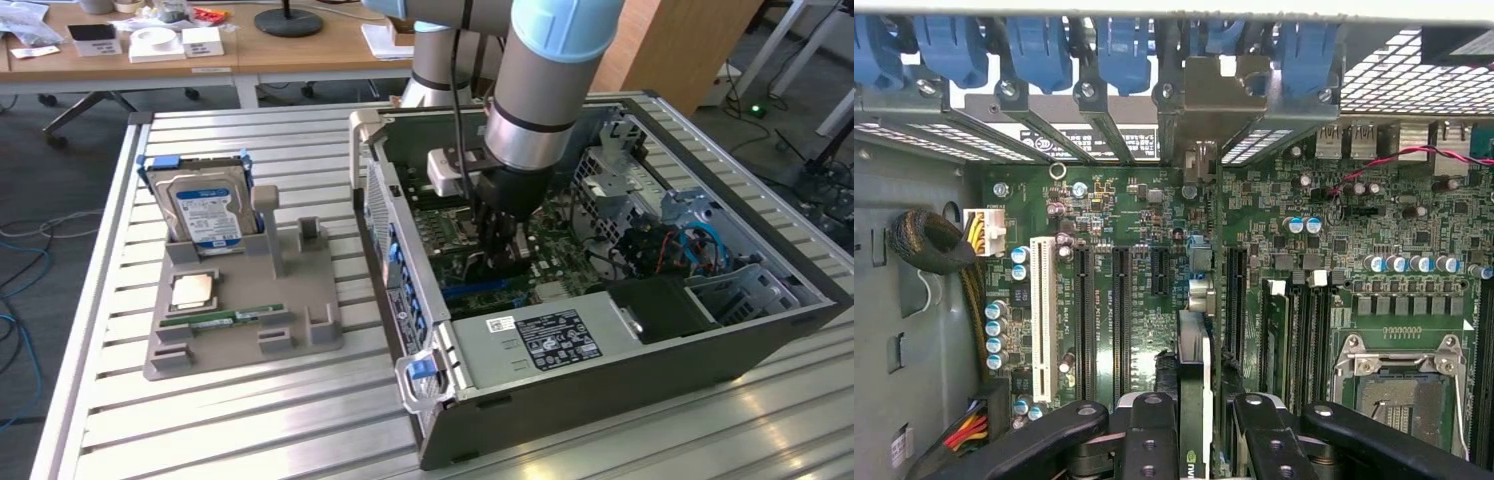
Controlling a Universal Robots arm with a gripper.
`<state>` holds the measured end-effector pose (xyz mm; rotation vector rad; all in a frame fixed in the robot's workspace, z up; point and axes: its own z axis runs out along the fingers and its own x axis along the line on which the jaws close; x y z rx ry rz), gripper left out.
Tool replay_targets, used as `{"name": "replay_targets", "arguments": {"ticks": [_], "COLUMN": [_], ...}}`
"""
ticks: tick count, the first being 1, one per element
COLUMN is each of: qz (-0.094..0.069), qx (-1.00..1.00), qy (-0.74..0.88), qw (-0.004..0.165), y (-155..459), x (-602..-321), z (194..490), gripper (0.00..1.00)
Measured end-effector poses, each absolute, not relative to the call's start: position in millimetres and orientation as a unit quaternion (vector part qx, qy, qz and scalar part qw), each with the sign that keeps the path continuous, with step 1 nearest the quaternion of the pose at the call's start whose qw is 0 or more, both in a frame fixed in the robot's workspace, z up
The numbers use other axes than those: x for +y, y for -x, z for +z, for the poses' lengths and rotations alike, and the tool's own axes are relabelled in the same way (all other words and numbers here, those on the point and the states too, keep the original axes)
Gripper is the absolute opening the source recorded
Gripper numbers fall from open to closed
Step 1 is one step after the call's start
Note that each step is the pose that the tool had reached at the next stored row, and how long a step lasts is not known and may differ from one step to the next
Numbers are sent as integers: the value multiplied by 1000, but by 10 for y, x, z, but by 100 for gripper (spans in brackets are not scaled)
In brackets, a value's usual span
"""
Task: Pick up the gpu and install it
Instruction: 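Insert the gpu into the slot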
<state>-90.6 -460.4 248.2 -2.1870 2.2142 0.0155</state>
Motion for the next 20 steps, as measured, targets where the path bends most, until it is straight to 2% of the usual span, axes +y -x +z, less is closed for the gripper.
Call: {"name": "replay_targets", "arguments": {"ticks": [20], "qz": [5], "qx": [711], "qy": [703], "qw": [15], "y": [916], "x": [-4604], "z": [2452], "gripper": [26]}}
